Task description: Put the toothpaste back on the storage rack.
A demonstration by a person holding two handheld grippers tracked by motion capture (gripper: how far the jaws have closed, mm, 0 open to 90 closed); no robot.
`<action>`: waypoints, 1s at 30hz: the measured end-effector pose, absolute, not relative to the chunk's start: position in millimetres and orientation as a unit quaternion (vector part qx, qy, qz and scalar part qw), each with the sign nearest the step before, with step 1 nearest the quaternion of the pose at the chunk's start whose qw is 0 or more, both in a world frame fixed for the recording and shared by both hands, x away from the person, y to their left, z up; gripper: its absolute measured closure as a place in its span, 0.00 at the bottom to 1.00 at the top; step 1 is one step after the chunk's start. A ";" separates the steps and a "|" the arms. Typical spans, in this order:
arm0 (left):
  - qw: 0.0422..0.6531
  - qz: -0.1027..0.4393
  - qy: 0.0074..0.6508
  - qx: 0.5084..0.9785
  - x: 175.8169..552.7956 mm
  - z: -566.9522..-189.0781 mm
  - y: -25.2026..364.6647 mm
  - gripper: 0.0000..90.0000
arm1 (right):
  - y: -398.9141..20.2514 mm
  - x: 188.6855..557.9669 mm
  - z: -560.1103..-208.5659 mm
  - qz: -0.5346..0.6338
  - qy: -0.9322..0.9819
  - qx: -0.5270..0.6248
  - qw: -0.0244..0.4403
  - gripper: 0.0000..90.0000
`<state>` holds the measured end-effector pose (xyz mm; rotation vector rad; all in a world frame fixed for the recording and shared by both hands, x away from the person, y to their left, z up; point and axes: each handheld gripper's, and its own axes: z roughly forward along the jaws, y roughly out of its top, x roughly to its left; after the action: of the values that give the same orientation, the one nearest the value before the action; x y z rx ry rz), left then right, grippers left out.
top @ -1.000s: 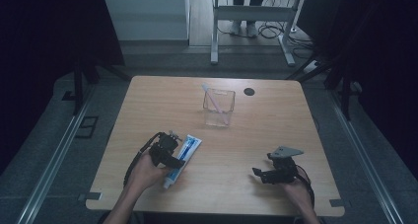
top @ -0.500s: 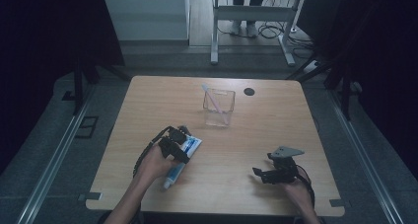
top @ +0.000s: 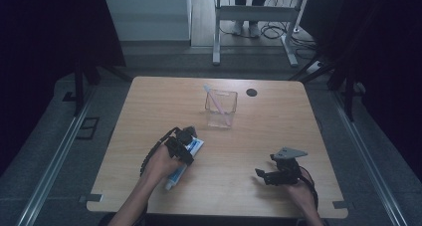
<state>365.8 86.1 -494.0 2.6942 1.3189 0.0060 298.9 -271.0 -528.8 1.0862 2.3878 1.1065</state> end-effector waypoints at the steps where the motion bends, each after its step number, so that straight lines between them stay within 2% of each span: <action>1: 0.068 -0.001 0.439 0.896 366.3 -494.9 85.9 0.46 | -271.0 298.9 -528.8 0.384 0.830 0.377 0.147 0.16; 9: 0.063 -0.009 0.444 0.894 367.4 -497.7 84.4 0.51 | -271.3 298.8 -528.6 0.385 0.829 0.377 0.147 0.16; 13: 0.066 -0.009 0.438 0.897 366.2 -495.9 83.5 0.61 | -271.3 298.7 -528.4 0.385 0.829 0.377 0.147 0.16; 14: 0.068 -0.007 0.437 0.897 365.5 -494.8 83.6 0.69 | -271.3 298.7 -528.6 0.385 0.829 0.378 0.147 0.16; 18: 0.076 -0.008 0.436 0.897 364.5 -491.6 85.3 0.76 | -270.8 298.6 -529.0 0.384 0.830 0.377 0.147 0.16; 24: 0.089 -0.012 0.430 0.898 362.7 -489.3 89.5 0.81 | -270.8 298.9 -529.8 0.382 0.831 0.377 0.146 0.16; 30: 0.090 -0.010 0.424 0.901 361.7 -488.2 89.8 0.83 | -270.6 299.1 -530.5 0.382 0.831 0.378 0.145 0.16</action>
<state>361.7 89.8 -488.2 2.6803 1.2599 -0.0289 299.1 -270.6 -530.5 1.0878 2.3945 1.0996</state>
